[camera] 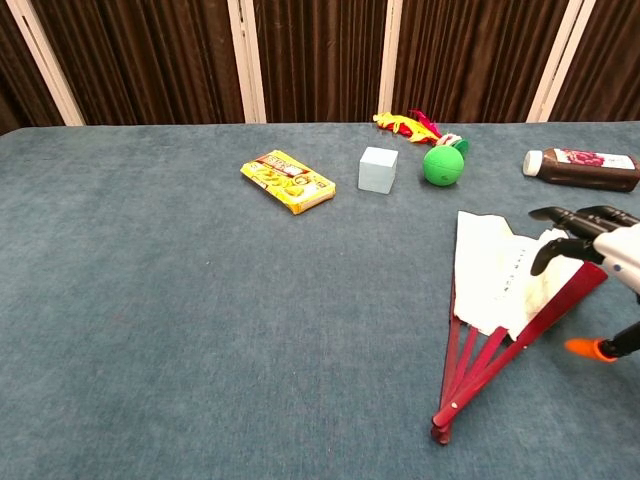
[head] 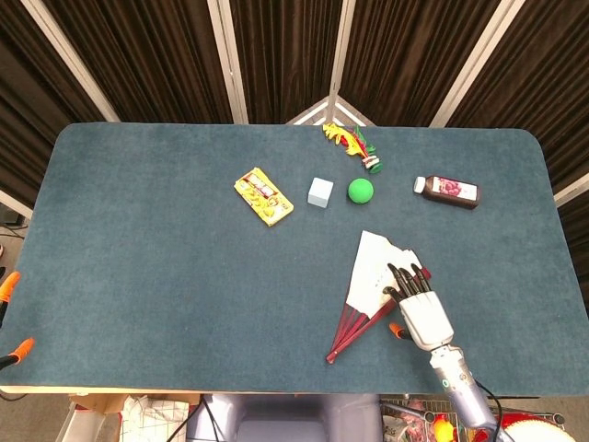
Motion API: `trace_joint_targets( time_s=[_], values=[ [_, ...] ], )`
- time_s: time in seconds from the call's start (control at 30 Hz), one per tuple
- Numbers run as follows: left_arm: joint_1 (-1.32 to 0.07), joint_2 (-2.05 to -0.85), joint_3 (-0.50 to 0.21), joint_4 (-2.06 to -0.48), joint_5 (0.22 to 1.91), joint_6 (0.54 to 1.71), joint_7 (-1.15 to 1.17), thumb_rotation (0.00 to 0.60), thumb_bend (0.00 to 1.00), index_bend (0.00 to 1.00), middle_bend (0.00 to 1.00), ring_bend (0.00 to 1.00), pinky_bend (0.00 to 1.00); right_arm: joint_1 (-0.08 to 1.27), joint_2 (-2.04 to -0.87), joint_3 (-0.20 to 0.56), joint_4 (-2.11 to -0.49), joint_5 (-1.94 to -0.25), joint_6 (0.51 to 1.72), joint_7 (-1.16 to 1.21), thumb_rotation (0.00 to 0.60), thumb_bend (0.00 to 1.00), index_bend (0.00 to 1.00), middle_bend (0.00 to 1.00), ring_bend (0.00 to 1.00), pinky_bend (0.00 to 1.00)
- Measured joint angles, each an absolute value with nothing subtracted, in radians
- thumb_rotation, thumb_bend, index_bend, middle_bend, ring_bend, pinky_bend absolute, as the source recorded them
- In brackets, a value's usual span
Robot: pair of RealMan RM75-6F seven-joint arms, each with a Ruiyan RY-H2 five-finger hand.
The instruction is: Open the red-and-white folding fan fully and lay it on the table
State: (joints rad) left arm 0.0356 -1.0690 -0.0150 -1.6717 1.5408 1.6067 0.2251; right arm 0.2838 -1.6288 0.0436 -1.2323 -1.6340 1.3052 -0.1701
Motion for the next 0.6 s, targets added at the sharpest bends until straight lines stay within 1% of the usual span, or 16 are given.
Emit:
trace_joint_targets(
  time_s=[0.17,0.6],
  values=[
    [0.035,-1.073,-0.014,-1.674,1.541,1.605,0.237,0.6,0.13,0.0,0.0,0.0,0.0,0.292,-1.655,0.039,-1.182,-1.631,1.298,-0.152,0.6,0.21,0.41,0.09,0.14,0.06],
    [0.032,-1.081,-0.014,-1.678,1.536,1.598,0.258,0.6,0.13,0.0,0.0,0.0,0.0,0.321,-1.703,0.034,-1.093,-1.624,1.276,-0.125,0.6,0.22,0.45,0.1,0.15,0.07]
  ],
)
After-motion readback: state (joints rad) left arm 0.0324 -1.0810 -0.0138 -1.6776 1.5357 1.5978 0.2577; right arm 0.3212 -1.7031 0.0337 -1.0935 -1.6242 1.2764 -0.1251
